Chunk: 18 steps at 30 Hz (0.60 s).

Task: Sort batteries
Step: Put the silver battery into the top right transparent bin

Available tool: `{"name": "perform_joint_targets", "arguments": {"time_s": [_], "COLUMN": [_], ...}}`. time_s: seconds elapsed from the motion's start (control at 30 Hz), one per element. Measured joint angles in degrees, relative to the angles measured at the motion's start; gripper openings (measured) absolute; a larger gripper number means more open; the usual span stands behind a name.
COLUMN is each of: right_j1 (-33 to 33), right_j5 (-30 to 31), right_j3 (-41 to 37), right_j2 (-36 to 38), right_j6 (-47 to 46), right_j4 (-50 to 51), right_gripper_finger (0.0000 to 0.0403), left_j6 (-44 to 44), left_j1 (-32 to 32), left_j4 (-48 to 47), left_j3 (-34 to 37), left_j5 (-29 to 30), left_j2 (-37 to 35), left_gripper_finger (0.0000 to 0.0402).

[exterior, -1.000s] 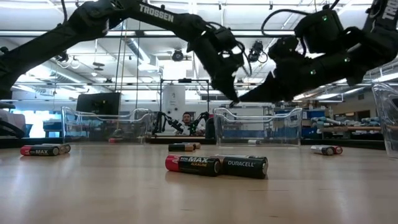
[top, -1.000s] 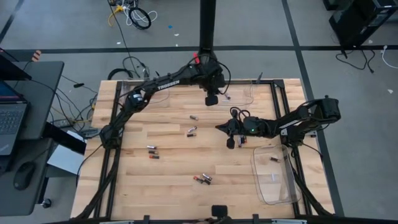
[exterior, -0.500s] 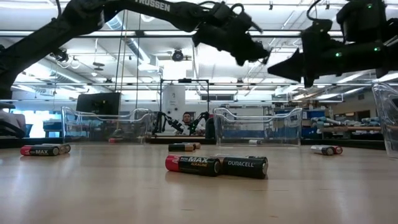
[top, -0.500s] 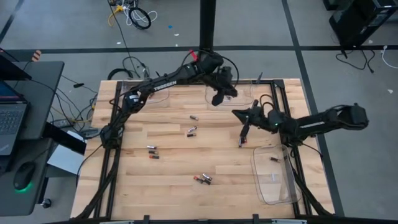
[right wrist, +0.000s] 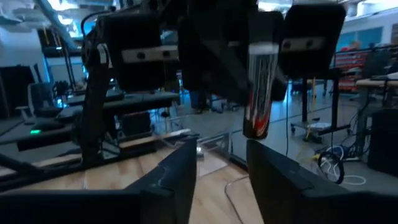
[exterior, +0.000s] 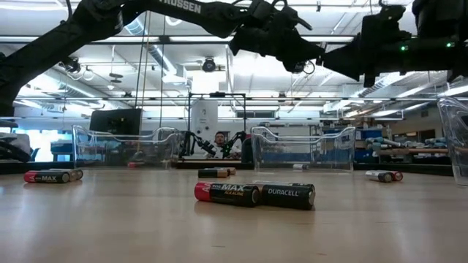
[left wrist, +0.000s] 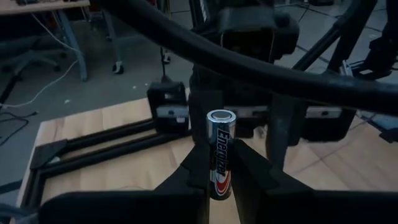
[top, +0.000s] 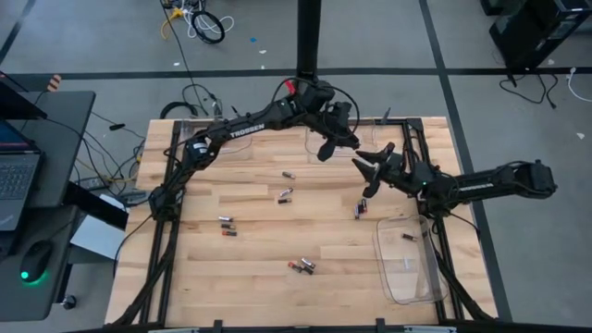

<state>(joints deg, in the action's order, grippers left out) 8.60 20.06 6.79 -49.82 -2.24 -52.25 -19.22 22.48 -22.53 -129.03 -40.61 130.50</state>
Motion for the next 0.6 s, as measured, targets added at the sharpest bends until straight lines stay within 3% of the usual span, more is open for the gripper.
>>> {"name": "perform_joint_targets", "arguments": {"time_s": [0.23,0.6], "right_j1": [0.0,1.4], "right_j5": [2.0,1.0], "right_j3": [0.0,2.8], "right_j2": [0.9,-0.6], "right_j6": [2.7,5.4], "right_j4": [-1.0,-0.9], "right_gripper_finger": [0.0177,0.0148], "left_j6": [0.3,0.3], "left_j1": [-0.5,-1.4], "left_j4": [1.9,2.5], "left_j3": [0.0,0.0], "left_j5": [-0.2,-0.4], "left_j2": [0.0,0.0], "left_gripper_finger": [0.0043,0.0043]}}
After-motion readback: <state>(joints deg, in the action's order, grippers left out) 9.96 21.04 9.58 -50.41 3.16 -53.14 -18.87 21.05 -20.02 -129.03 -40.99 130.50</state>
